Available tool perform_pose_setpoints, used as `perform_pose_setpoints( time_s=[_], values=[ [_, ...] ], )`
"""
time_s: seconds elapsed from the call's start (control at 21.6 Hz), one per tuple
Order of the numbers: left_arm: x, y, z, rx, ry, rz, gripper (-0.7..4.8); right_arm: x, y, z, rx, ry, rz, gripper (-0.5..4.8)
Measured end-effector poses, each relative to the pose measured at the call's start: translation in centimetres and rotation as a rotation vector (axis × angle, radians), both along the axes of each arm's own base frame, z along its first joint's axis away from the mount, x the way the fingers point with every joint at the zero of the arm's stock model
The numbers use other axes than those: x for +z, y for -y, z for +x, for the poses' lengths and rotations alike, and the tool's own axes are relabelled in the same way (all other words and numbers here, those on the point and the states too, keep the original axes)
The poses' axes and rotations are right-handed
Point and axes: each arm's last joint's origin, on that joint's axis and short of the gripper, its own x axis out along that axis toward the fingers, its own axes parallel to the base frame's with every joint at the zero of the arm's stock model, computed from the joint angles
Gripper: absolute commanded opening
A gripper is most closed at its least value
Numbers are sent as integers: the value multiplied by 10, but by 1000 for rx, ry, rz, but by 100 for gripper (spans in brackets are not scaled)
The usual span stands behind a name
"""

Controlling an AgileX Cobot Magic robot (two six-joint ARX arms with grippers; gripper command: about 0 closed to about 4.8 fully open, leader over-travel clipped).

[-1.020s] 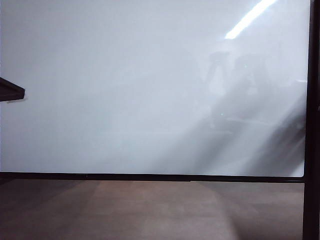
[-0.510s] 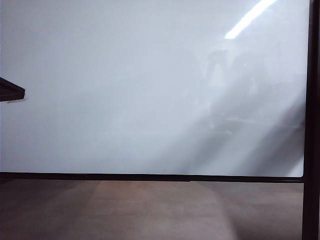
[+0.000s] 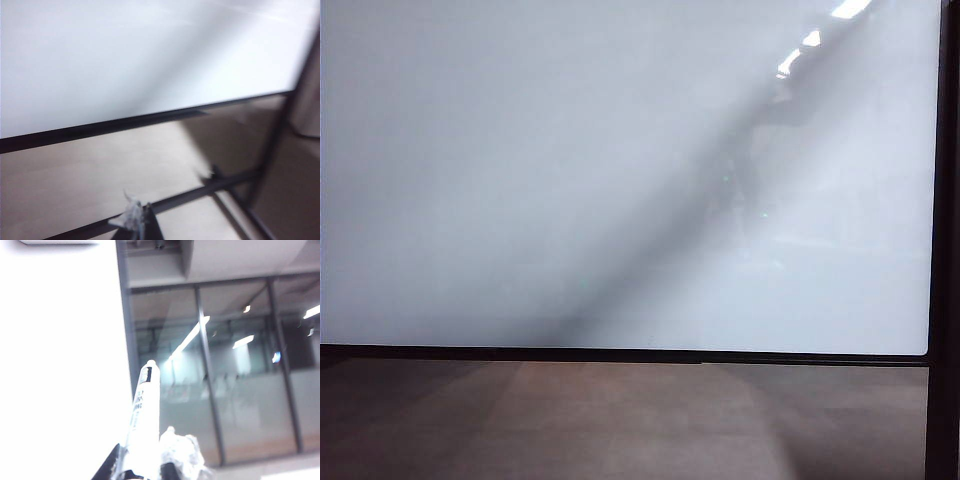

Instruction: Reach to the right to find the marker pen, pick it up, and write the number 17 on the whiteboard.

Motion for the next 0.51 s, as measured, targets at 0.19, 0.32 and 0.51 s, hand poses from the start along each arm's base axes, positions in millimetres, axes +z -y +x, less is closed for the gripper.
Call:
perform_pose_setpoints(
  time_s=[0.19,0.32,0.51],
  values=[
    [0,-4,1,57,1,2,-5,-2,-57,-20,256,-127,77,-4],
    [6,-4,1,59,16,-5,-5,-11,-90,-14,341,-219,100,-4],
    [5,-4,1,58,15,-4,-5,-19,-135,-13,412,-287,68,-4]
  ],
)
